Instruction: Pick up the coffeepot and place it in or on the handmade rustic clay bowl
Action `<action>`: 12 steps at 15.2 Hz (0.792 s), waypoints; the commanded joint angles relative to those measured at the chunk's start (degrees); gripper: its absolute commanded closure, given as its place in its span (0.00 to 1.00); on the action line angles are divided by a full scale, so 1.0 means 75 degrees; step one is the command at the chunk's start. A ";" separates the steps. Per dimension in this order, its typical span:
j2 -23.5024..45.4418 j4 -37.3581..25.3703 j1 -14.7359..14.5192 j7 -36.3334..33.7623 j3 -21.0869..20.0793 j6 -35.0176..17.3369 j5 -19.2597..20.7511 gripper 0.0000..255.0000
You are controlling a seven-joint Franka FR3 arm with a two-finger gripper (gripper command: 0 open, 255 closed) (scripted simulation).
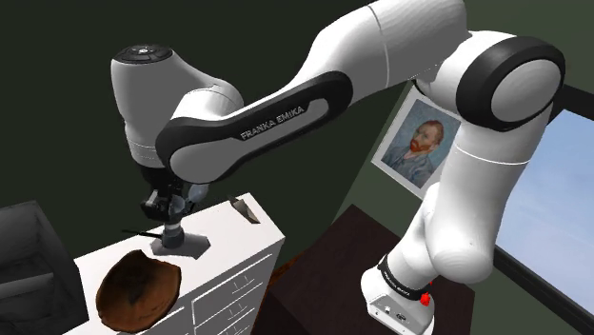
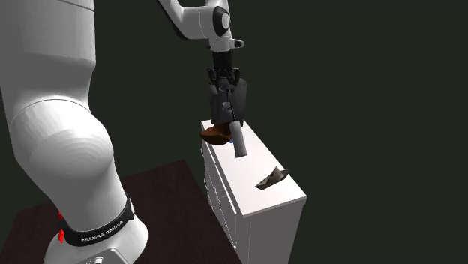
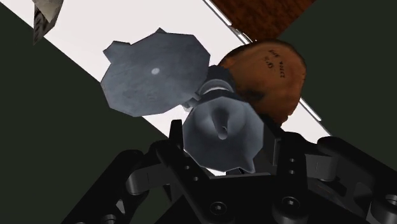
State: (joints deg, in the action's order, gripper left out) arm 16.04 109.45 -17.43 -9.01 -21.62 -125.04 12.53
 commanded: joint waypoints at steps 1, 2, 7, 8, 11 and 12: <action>0.0372 -0.0635 -0.0240 -0.0272 -0.0045 0.0319 0.0135 1.00; 0.0580 -0.0971 -0.0377 -0.0407 -0.0061 0.0478 0.0207 1.00; 0.1808 -0.3022 -0.1181 -0.0998 -0.0082 0.1437 0.0573 1.00; 0.1841 -0.2968 -0.1187 -0.1014 -0.0067 0.1352 0.0589 1.00; 0.1949 -0.2821 -0.1196 -0.1066 -0.0033 0.1106 0.0647 1.00; 0.1987 -0.2776 -0.1199 -0.1084 -0.0021 0.1026 0.0667 1.00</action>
State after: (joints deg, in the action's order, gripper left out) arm 30.68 88.34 -26.37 -16.97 -21.85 -116.77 17.38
